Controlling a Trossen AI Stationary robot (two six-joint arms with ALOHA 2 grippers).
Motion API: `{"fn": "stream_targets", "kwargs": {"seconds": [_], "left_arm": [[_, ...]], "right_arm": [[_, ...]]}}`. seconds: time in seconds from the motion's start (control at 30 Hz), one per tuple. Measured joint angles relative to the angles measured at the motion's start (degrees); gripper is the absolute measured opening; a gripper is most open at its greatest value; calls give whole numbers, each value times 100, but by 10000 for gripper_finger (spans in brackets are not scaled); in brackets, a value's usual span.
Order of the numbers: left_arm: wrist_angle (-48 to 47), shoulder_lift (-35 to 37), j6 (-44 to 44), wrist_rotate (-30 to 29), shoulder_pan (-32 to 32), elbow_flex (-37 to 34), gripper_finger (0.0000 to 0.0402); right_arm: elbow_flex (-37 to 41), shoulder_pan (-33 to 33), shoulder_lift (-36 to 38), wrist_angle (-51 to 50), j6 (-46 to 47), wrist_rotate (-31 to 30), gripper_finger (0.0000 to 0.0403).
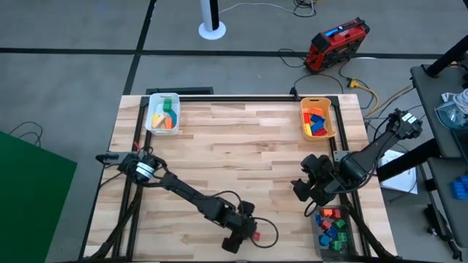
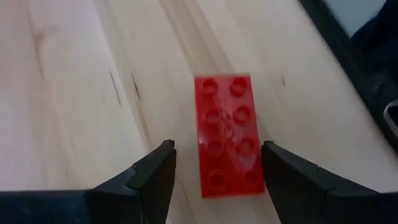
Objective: Sort blocks by size
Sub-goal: Put the big red game piece into the yellow bin
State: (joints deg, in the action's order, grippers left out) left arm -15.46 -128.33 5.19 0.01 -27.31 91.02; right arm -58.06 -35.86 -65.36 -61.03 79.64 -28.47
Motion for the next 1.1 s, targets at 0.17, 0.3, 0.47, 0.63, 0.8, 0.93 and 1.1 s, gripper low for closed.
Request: {"fn": "stream_targets", "kwargs": {"seconds": [0.17,0.3,0.47,0.63,0.8,0.93,1.1], "left_arm": [[42,2,-57,13,47,-49,210],[604,2,-59,197,88,-326,204],[805,7,-122,440,198,-437,176],[870,7,-308,579,261,-446,119],[793,30,-438,842,355,-446,110],[315,241,-737,710,406,-459,110],[-119,709,-1021,1,447,-459,110]], "right_arm": [[0,0,0,0,0,-6,331],[0,15,0,-7,31,-8,333],[0,15,0,-3,138,-15,326],[0,26,0,-1,140,-76,316],[0,26,0,6,482,-119,308],[4,26,5,40,1299,147,301],[6,24,4,808,1574,494,292]]}}
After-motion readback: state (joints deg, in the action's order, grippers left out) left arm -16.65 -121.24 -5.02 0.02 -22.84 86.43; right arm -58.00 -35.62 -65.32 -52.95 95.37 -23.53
